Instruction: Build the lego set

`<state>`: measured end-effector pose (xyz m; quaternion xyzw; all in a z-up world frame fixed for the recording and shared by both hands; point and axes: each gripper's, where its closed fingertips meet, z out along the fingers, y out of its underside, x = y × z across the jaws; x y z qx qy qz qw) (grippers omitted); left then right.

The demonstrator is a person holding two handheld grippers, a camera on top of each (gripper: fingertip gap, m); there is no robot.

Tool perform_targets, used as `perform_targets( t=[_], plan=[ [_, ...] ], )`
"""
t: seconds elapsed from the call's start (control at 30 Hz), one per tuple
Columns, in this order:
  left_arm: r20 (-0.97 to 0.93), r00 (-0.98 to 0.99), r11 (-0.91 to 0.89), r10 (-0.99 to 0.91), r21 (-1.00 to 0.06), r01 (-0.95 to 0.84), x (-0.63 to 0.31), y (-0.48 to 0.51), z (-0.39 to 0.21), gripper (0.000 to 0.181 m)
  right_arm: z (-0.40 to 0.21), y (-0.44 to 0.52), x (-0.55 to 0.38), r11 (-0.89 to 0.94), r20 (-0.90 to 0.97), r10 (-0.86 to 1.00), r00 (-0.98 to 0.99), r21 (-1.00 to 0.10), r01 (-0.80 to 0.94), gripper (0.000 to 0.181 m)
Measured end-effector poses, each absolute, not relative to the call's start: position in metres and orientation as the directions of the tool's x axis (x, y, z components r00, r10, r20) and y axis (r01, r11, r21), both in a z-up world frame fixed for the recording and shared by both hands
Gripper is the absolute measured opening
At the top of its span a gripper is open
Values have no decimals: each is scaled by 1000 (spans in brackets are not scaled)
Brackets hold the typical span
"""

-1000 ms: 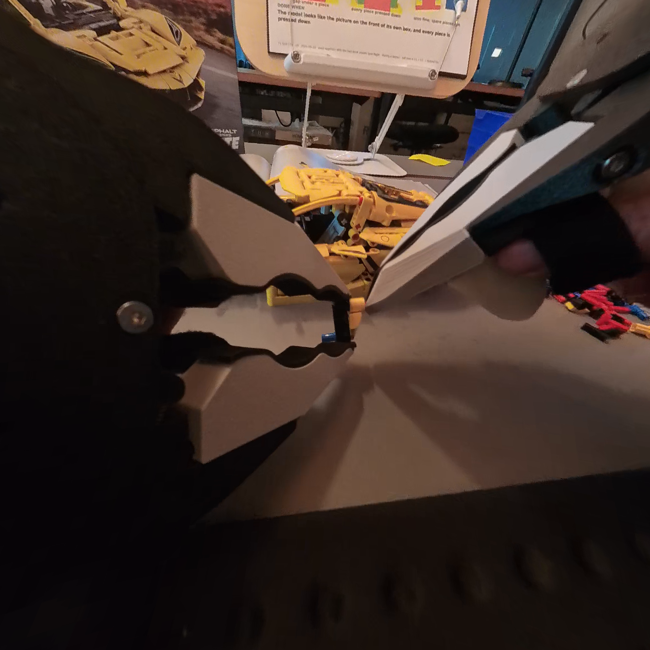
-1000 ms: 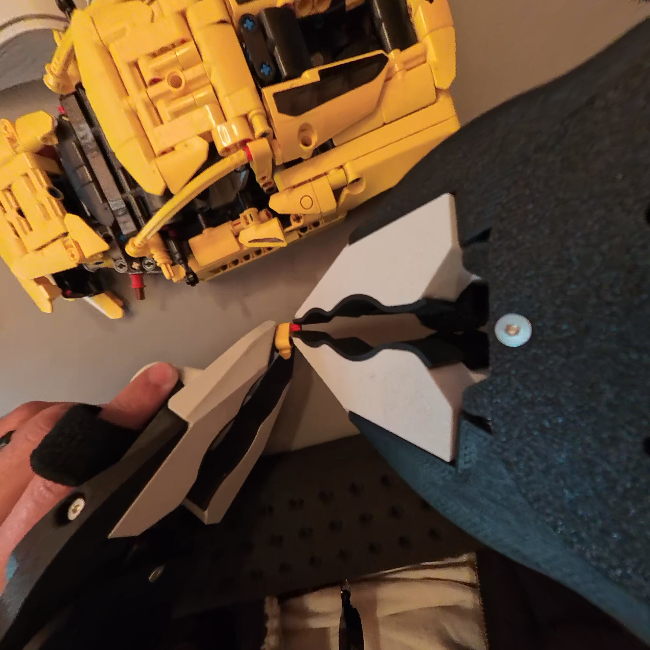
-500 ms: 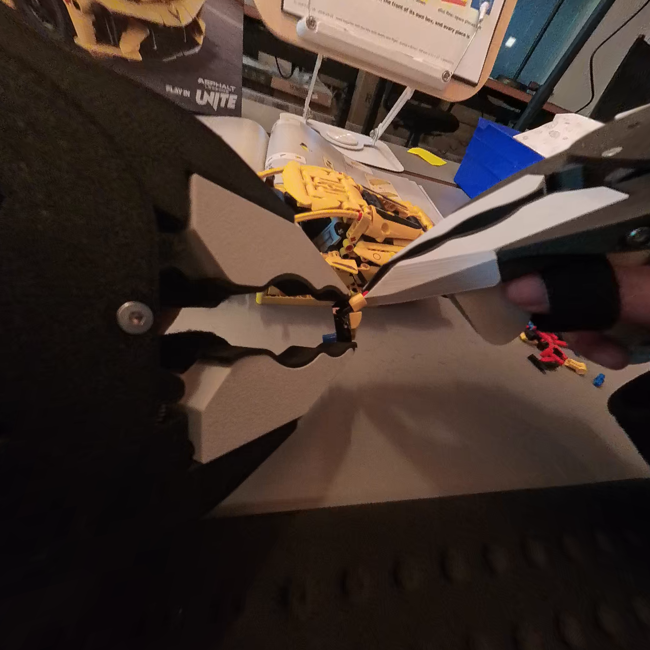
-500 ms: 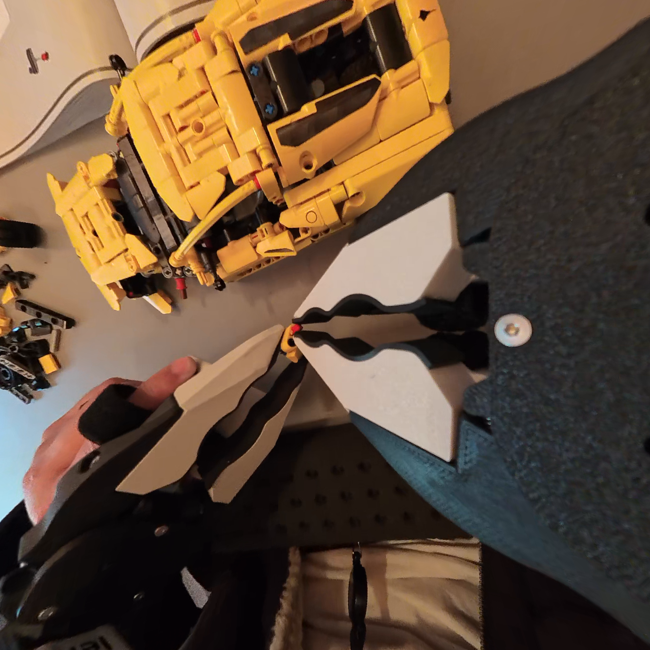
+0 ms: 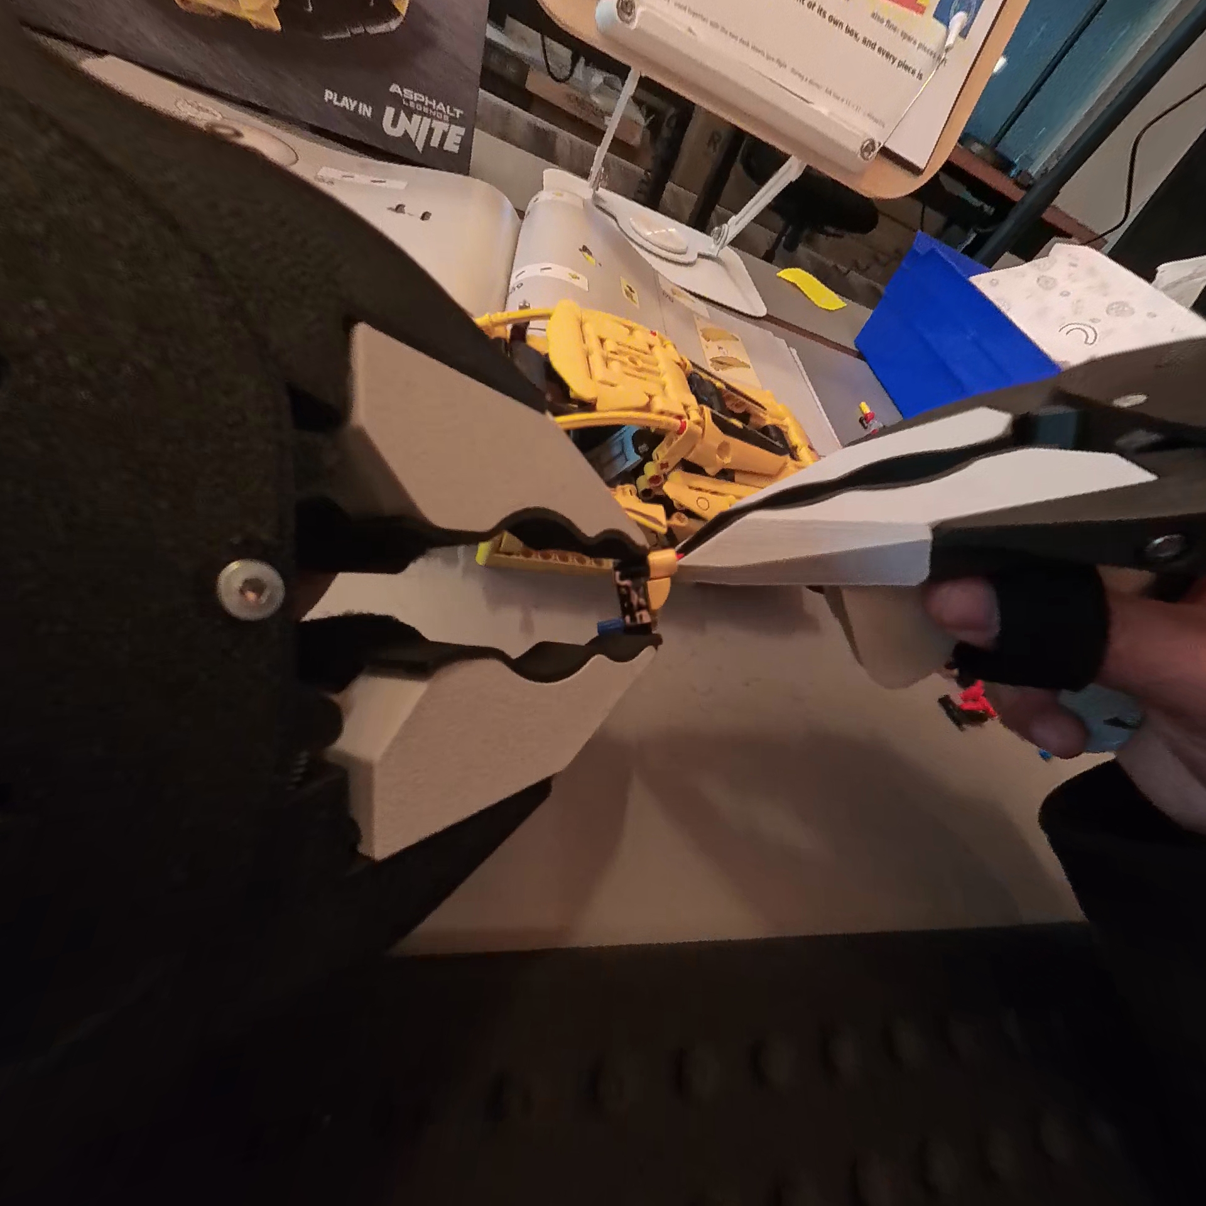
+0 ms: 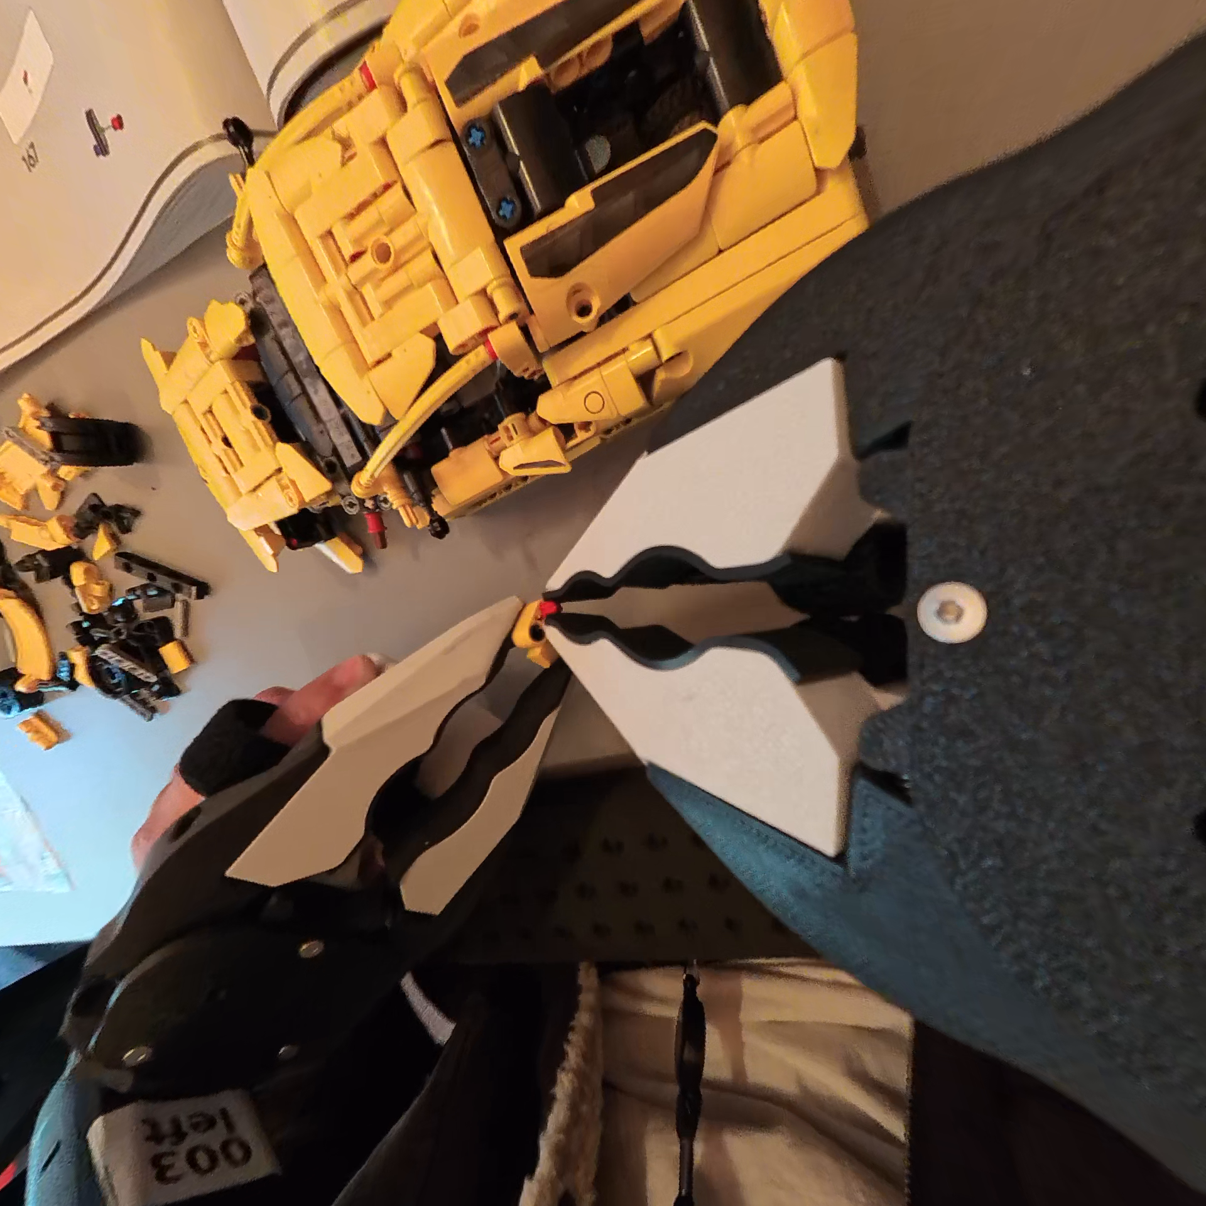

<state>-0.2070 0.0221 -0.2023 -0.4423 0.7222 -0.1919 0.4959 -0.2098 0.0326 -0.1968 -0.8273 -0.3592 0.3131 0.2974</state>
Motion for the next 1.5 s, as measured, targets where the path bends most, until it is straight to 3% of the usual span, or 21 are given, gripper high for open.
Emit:
perform_targets(
  t=[0.23,0.43,0.8,1.5],
  plan=[
    [-376,-78,381,-923,-868,-320,-207,19,-179,23,-172,31,-213,-562,-425,788,447,-791,239,3],
    [-420,-72,419,-905,-848,-325,-207,20,-180,23,-172,32,-213,-574,-442,780,444,-787,225,3],
    [-176,-66,185,-982,-970,-160,-212,20,-150,23,-143,31,-218,-512,-426,813,396,-848,138,9],
    [-60,-151,58,-987,-998,14,-220,9,-121,23,-107,20,-228,-474,-444,848,289,-880,40,10]
  ],
)
